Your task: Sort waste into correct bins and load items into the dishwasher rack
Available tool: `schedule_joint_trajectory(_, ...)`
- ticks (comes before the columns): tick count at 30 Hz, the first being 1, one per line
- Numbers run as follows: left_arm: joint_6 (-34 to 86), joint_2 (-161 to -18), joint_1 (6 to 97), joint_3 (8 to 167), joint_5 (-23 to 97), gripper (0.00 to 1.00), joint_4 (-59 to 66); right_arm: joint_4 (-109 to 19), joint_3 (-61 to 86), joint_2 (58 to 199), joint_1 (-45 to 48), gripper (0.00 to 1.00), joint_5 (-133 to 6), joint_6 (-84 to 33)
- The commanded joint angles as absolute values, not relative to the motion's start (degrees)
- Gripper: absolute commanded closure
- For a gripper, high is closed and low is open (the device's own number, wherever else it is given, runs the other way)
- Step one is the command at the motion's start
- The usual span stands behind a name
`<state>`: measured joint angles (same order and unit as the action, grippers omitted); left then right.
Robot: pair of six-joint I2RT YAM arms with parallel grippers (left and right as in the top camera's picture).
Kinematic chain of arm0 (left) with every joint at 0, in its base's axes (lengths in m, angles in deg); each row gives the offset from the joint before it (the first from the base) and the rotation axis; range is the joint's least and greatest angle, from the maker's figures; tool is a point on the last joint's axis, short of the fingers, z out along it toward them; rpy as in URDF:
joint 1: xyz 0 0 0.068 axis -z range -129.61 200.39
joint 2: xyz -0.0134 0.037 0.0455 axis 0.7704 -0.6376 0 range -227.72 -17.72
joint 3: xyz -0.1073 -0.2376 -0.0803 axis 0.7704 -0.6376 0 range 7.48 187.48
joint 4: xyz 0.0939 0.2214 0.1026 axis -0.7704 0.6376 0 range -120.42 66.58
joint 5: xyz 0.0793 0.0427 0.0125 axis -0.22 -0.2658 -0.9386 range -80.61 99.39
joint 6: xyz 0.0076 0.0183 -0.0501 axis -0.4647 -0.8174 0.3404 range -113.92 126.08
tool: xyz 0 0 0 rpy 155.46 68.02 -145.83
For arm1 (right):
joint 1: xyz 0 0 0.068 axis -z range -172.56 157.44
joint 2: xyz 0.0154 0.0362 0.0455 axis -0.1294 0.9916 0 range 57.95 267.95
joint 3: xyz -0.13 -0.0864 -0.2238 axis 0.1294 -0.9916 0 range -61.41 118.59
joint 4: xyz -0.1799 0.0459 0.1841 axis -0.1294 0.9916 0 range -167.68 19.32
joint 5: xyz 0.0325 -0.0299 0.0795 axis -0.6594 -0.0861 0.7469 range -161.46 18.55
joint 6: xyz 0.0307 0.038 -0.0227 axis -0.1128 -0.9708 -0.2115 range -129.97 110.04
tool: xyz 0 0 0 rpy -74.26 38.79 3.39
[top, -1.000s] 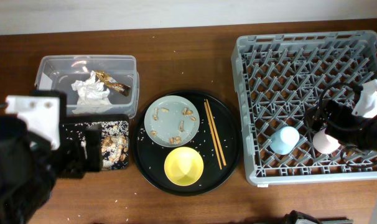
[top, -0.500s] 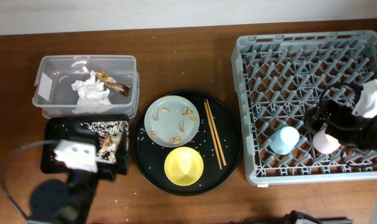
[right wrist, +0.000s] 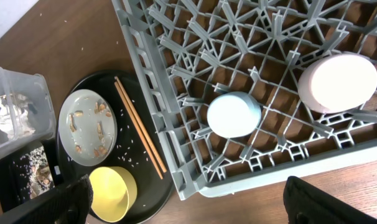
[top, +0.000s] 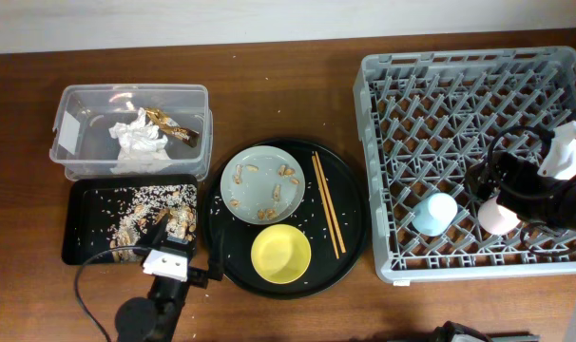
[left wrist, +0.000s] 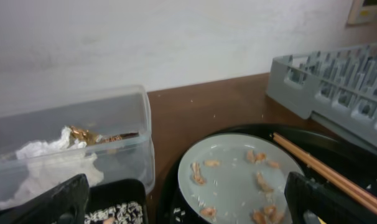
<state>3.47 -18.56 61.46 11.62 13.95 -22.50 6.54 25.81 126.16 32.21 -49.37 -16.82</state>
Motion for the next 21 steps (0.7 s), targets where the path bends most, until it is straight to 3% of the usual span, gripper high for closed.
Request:
schedule_joint_trajectory(1,3.0,-18.0,61.1,8.3,15.8,0.01,-26.1,6.5,26.2,125.9,32.2,0.01,-49.7,-16.4)
schedule_joint_trajectory(13,3.0,-18.0,61.1,8.3,15.8,0.01,-26.0,6.5,26.2,125.9,32.2,0.01,-49.7,-16.4)
schedule_joint_trajectory(17,3.0,-18.0,61.1,8.3,15.8,0.01,-26.0,3.6,26.2,126.1,32.2,0.01,-67.9,-8.7)
schedule_joint_trajectory(21,3.0,-18.0,61.1,8.3,15.8,0.01,-26.0,3.7,26.2,126.9,32.2,0.01,-69.1,-8.7)
